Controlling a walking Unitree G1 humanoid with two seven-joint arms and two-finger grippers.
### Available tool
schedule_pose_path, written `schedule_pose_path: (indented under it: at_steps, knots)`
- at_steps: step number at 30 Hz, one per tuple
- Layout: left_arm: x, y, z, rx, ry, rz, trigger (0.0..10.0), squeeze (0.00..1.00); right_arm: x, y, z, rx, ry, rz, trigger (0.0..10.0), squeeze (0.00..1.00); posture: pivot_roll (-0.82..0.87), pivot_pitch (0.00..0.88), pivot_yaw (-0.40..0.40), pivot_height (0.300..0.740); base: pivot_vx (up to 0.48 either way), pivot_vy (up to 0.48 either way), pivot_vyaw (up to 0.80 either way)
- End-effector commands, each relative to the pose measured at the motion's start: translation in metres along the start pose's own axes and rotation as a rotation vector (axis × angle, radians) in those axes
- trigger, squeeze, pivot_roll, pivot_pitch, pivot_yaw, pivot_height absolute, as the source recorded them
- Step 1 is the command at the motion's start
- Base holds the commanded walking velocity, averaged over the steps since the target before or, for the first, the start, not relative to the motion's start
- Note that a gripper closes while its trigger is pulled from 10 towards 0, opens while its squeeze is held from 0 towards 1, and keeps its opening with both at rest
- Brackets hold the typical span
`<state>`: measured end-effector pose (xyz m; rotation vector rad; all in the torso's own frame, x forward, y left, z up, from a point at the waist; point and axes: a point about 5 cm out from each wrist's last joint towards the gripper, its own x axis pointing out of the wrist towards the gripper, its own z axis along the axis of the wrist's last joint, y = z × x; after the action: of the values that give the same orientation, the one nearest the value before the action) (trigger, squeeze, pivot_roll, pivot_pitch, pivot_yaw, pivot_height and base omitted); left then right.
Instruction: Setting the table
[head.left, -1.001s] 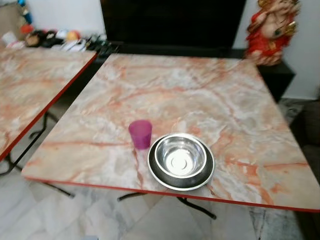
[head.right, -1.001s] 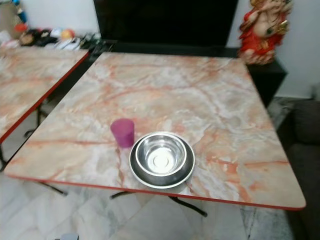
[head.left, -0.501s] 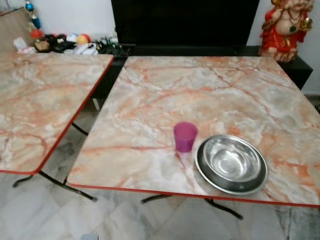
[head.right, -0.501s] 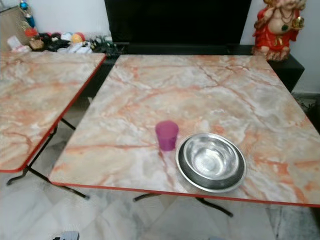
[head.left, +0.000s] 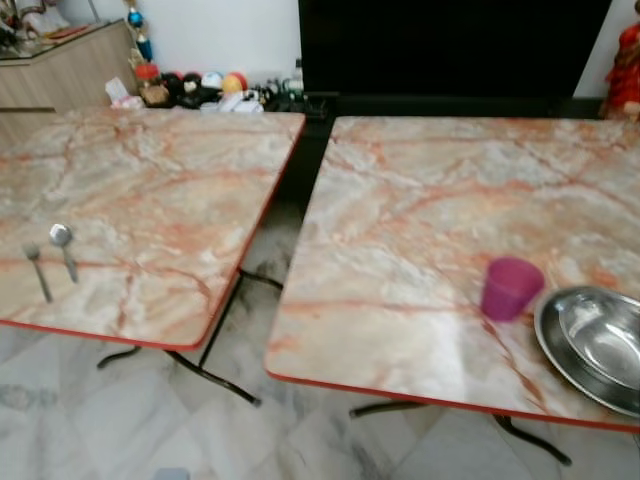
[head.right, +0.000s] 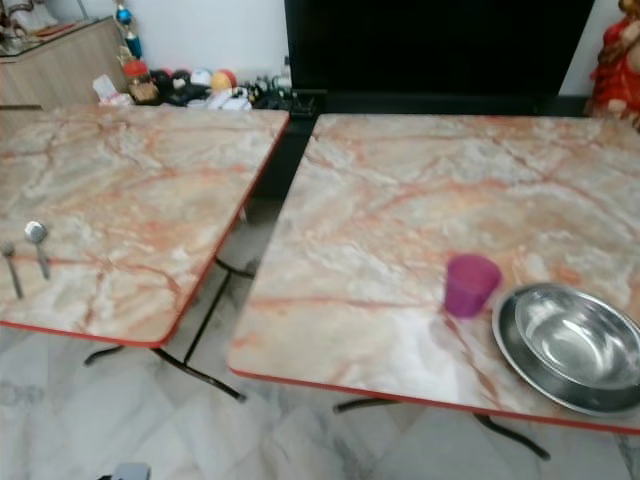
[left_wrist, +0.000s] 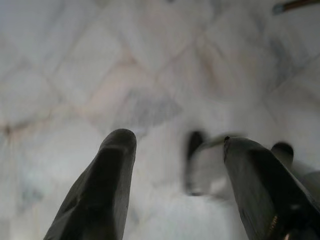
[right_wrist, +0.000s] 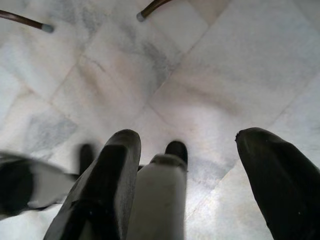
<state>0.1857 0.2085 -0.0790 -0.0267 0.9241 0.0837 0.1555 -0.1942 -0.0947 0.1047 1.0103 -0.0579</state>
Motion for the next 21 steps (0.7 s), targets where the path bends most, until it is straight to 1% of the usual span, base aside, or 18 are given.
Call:
schedule_pose_path:
  at_steps: [1,7,16,21]
  knots:
    - [-0.003,0.009,-0.01,-0.007,0.034,0.023,10.0,0.0,0.001,0.008,0.002,0.01,-0.007,0.018,10.0,0.0,-0.01,0.049,0.005,0.74,0.0,0.48,0.0]
    - [-0.003,0.009,-0.011,-0.008,0.037,0.025,10.0,0.0,0.001,0.006,0.0,0.01,-0.003,0.018,10.0,0.0,-0.01,0.044,0.002,0.74,0.0,0.48,0.0]
    - [-0.004,0.013,-0.014,-0.007,0.045,0.03,10.0,0.0,-0.003,-0.006,-0.008,0.012,0.011,0.007,10.0,0.0,-0.01,0.042,0.002,0.74,0.0,0.48,0.0]
    - [-0.004,0.013,-0.015,-0.009,0.045,0.032,10.0,0.0,-0.003,-0.007,-0.009,0.007,0.014,0.008,10.0,0.0,0.0,0.046,0.001,0.74,0.0,0.48,0.0]
